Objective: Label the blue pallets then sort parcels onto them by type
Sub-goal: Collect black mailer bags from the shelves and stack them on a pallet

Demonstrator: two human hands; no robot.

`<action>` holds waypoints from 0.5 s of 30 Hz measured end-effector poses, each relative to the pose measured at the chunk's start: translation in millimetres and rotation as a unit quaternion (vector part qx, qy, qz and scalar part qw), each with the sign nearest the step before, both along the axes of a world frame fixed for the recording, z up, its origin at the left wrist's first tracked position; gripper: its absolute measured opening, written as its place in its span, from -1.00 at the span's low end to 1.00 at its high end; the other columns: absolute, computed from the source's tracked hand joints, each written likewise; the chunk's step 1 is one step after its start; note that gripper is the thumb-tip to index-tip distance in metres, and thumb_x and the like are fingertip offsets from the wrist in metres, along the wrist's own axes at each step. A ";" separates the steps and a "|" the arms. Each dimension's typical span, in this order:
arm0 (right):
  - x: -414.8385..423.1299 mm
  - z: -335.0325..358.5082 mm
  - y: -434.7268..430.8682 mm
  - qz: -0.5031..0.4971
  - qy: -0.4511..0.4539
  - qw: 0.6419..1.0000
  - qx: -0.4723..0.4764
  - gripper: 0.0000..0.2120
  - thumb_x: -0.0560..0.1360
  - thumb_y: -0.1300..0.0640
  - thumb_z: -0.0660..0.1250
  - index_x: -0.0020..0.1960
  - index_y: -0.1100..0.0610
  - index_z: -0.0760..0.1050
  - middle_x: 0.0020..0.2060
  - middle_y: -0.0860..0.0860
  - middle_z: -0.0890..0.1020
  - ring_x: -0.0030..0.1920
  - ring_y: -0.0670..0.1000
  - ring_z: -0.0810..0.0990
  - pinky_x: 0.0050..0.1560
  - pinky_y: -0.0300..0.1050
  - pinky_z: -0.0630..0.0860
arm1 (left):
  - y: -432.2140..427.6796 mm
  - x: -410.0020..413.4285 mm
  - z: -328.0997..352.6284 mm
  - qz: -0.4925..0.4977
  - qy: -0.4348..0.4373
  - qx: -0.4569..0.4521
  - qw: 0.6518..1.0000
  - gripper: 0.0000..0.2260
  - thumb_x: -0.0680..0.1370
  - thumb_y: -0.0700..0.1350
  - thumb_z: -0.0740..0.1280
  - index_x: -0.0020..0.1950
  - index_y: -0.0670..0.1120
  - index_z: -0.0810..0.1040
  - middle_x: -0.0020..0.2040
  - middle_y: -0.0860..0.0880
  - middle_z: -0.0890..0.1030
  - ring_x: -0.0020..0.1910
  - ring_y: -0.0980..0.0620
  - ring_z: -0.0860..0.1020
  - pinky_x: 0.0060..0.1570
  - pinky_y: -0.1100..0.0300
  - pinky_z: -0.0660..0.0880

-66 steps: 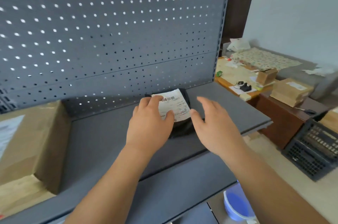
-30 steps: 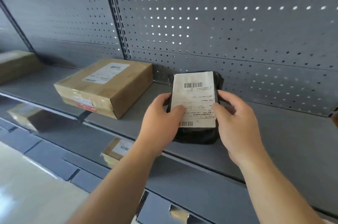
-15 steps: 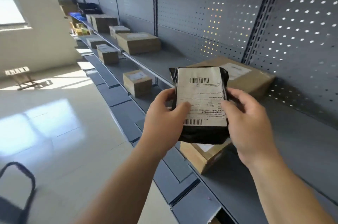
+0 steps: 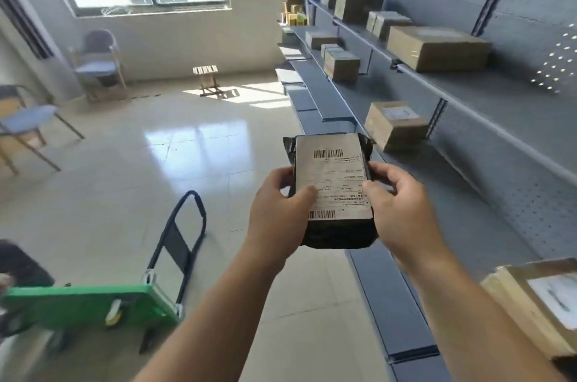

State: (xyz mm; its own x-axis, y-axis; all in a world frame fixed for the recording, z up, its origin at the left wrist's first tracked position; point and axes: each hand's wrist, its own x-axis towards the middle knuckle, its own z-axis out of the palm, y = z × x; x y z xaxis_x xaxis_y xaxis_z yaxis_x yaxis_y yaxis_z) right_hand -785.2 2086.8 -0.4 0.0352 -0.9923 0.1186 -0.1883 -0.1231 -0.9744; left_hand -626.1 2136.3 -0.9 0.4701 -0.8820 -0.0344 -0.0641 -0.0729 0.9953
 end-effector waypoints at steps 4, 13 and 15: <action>48.0 -11.4 -19.7 0.046 0.019 0.998 0.023 -0.81 0.56 0.06 0.28 -0.02 -0.25 0.55 -0.04 -0.19 0.68 -0.03 -0.06 0.70 -0.12 0.01 0.71 | -7.5 44.5 -14.9 0.049 -0.003 0.010 0.999 -0.69 0.54 -0.10 0.36 0.28 0.08 0.57 0.13 0.20 0.62 0.05 0.20 0.64 -0.01 0.17 0.65; 109.1 -34.3 -121.5 0.093 0.021 0.994 0.061 -0.72 0.58 0.14 0.28 0.26 -0.06 0.56 0.03 -0.20 0.68 -0.03 -0.15 0.69 -0.02 -0.04 0.68 | -91.1 98.7 -35.1 0.104 0.005 0.028 0.994 -0.73 0.51 -0.09 0.37 0.18 0.15 0.59 0.02 0.28 0.65 -0.06 0.31 0.64 -0.24 0.33 0.60; 116.0 -35.1 -155.6 0.100 0.018 0.993 0.059 -0.71 0.58 0.13 0.28 0.26 -0.07 0.56 0.02 -0.23 0.67 -0.05 -0.20 0.68 -0.04 -0.10 0.67 | -123.6 104.5 -34.1 0.109 0.004 0.031 0.994 -0.72 0.50 -0.08 0.36 0.19 0.15 0.59 0.06 0.25 0.65 -0.04 0.25 0.66 -0.20 0.26 0.64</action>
